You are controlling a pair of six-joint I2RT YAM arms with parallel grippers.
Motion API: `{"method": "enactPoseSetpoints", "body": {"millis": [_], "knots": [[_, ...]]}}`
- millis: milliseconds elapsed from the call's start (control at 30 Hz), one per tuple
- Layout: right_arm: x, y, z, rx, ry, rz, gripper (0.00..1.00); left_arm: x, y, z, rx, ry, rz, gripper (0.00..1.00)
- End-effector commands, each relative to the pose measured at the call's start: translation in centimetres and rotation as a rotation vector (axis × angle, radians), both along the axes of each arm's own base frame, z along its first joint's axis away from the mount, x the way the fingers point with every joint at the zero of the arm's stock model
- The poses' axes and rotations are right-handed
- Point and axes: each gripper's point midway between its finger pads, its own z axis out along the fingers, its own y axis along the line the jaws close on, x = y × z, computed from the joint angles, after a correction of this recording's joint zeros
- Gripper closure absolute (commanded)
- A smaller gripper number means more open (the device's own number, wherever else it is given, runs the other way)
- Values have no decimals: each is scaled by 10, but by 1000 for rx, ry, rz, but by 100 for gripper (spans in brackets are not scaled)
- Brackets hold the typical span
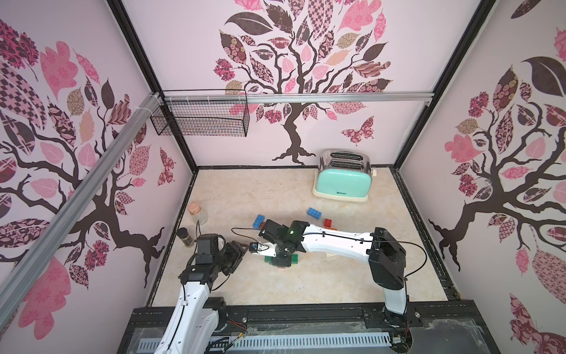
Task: Assemble a heart with lego
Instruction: Assemble the lego brick with the lego brick.
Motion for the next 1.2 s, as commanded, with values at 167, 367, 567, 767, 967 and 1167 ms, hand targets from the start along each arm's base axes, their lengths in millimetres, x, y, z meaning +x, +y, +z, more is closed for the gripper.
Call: {"method": "enactPoseSetpoints", "body": {"millis": [167,367,567,767,967,1167], "knots": [[-16,-26,-29,-108,45,1,73,1,3,1,12,-15,12,39],[-29,-39,-41,-148,153,9,74,1,4,1,14,-13,13,39],[-37,-58,-61,-231,237,24,74,0,4,0,16,-11,19,39],[-24,-71,-80,-301,160,-7,74,0,6,0,23,-9,24,39],[-18,-82,-86,-358,93,-18,73,0,7,0,27,-9,31,39],[-22,-79,-86,-354,120,-26,73,-1,8,2,30,-18,36,39]]}}
